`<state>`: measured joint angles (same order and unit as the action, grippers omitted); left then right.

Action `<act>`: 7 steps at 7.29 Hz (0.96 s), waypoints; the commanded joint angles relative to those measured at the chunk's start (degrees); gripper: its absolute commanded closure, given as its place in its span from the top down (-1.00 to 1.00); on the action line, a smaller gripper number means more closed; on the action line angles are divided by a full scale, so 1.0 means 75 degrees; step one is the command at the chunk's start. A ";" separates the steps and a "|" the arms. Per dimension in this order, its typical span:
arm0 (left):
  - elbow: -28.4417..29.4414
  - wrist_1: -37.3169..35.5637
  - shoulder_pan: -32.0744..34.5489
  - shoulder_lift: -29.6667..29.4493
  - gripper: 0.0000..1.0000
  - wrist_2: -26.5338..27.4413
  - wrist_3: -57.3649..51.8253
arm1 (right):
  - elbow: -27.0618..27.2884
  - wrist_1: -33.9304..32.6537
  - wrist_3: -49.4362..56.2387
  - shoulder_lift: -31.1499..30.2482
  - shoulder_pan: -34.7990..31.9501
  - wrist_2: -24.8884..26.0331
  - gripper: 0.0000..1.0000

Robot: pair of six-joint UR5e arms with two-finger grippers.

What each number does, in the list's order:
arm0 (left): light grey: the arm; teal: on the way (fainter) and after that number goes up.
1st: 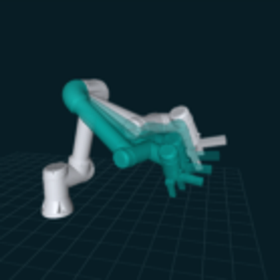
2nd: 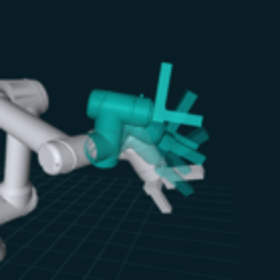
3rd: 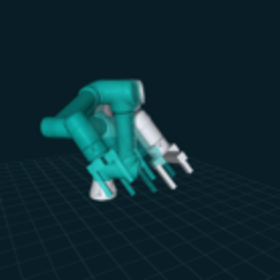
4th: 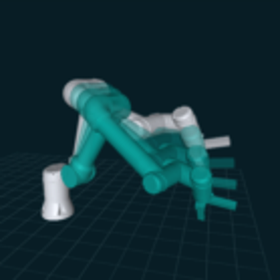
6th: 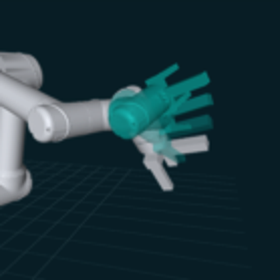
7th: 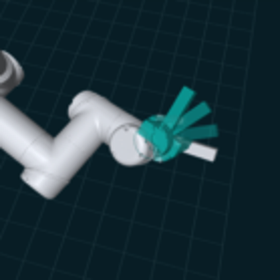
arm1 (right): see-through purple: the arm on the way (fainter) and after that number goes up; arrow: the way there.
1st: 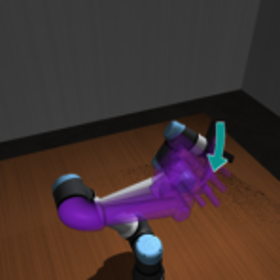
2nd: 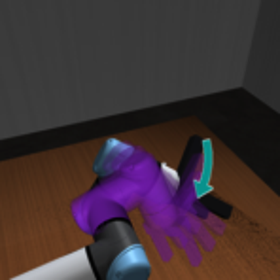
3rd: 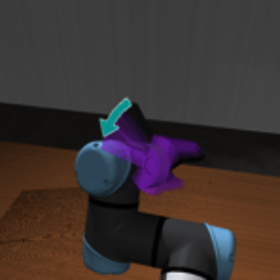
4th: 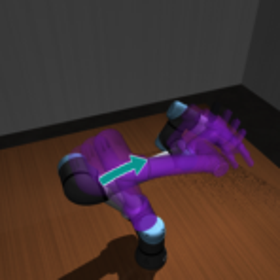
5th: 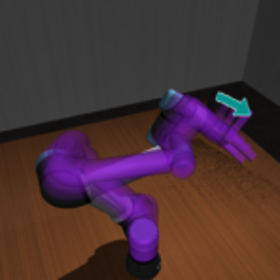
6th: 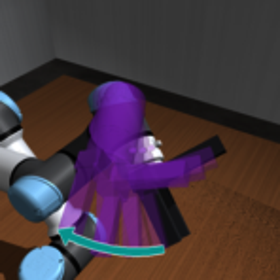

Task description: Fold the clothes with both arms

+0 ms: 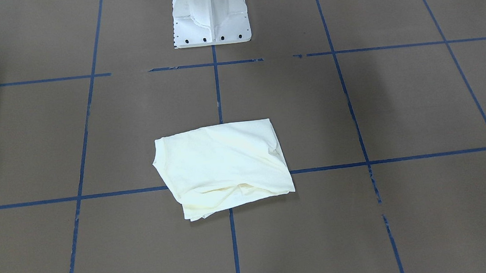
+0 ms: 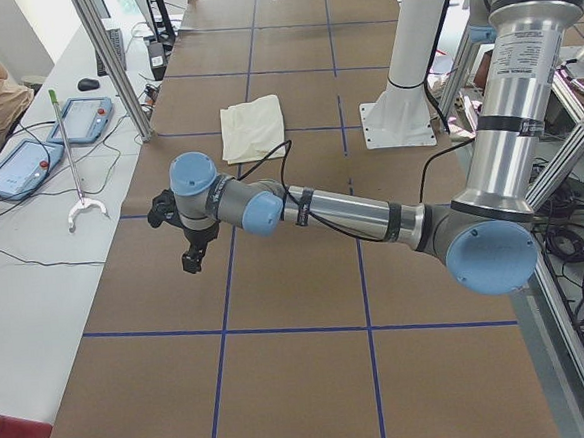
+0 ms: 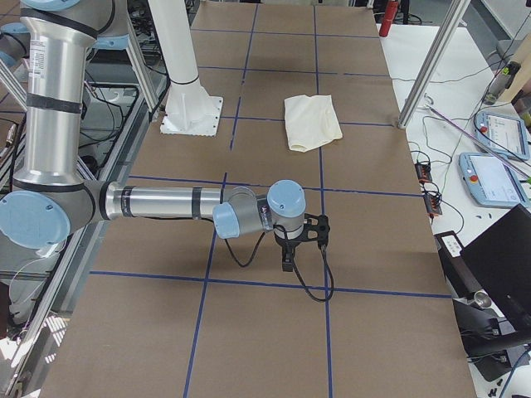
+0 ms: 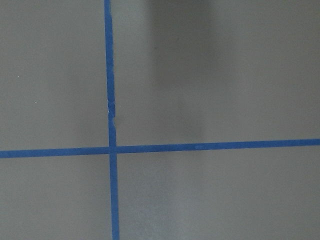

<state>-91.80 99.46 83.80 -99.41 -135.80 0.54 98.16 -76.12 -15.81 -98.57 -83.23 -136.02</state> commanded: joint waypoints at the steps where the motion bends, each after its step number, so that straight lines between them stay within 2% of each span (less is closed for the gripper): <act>1: -0.0180 -0.1487 0.0029 0.0107 1.00 0.0012 -0.0493 | 0.0106 -0.0815 0.0698 -0.0017 0.0058 0.0042 1.00; 3: -0.0240 -0.1672 0.0111 0.0189 1.00 0.0036 -0.0493 | 0.0247 -0.1263 0.1062 0.0007 0.0176 0.0124 1.00; 5: -0.0229 -0.1648 0.0146 0.0282 1.00 0.1144 -0.0819 | 0.0469 -0.1801 0.1695 0.0053 0.0094 0.0182 1.00; 7: -0.0216 -0.1602 0.0835 0.0410 1.00 0.0952 -0.1031 | 0.0879 -0.2341 0.1686 0.0216 0.0128 0.0463 1.00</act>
<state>-93.41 87.34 87.36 -96.99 -128.34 -5.84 103.00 -91.06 -3.48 -97.93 -82.42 -133.70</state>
